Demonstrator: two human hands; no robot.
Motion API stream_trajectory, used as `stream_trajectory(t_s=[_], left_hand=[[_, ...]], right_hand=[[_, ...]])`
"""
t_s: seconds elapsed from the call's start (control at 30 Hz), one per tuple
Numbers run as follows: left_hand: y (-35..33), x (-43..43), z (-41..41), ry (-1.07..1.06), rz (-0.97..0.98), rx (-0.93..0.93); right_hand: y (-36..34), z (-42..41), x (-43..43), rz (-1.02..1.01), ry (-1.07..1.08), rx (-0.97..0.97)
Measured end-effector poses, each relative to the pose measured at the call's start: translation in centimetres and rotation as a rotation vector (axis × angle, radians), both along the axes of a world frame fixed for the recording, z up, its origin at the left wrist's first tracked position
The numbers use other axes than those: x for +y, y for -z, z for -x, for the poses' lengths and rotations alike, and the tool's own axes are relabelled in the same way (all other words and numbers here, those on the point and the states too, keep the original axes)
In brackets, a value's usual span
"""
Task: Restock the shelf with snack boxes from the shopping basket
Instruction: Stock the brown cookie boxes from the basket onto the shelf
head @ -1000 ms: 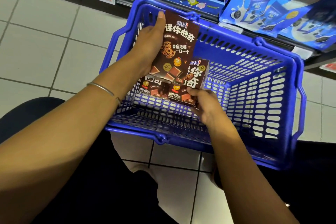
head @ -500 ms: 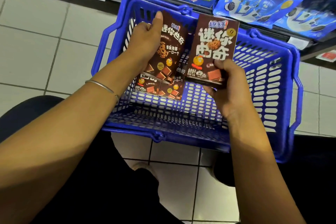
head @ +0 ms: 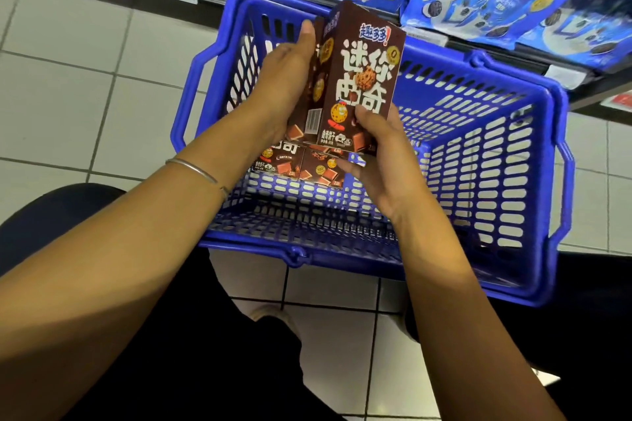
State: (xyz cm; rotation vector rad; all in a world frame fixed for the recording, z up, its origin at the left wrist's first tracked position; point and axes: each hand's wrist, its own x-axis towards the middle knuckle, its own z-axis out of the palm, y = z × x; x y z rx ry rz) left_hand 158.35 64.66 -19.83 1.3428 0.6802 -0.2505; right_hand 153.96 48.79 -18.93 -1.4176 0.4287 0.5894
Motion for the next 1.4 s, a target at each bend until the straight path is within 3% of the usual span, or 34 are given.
stream_trajectory(t_s=[0.23,0.4,0.53,0.67,0.77,0.9,1.13,1.4], left_hand=[[-1.1,-0.5,1.2,0.148,0.139,-0.152],[-1.7,0.2,1.9,0.136,0.114,-0.125],[-2.4,1.0,2.0,0.133,0.107,-0.145],[-2.7,0.8,2.2,0.152,0.104,-0.142],[-2.8,0.7,2.2,0.172,0.077,-0.144],[-2.7,0.8,2.2,0.185,0.065,-0.132],[-2.0,0.6,2.0,0.17,0.089,-0.1],[-1.7,0.5,1.5,0.14,0.143,-0.078]], right_hand=[[-0.4,0.3,1.3,-0.047,0.019,-0.012],[-0.5,-0.1,0.6,-0.056,-0.011,0.005],[2.0,-1.2,-0.9,-0.069,0.174,0.244],[7.7,-2.3,-0.4,0.433,-0.001,0.274],[11.4,-2.6,0.1,0.627,-0.206,0.274],[13.6,-2.7,0.4,0.625,-0.25,0.331],[14.4,-2.8,0.4,0.555,-0.071,0.256],[11.6,-3.0,-0.6,0.432,-0.07,0.268]])
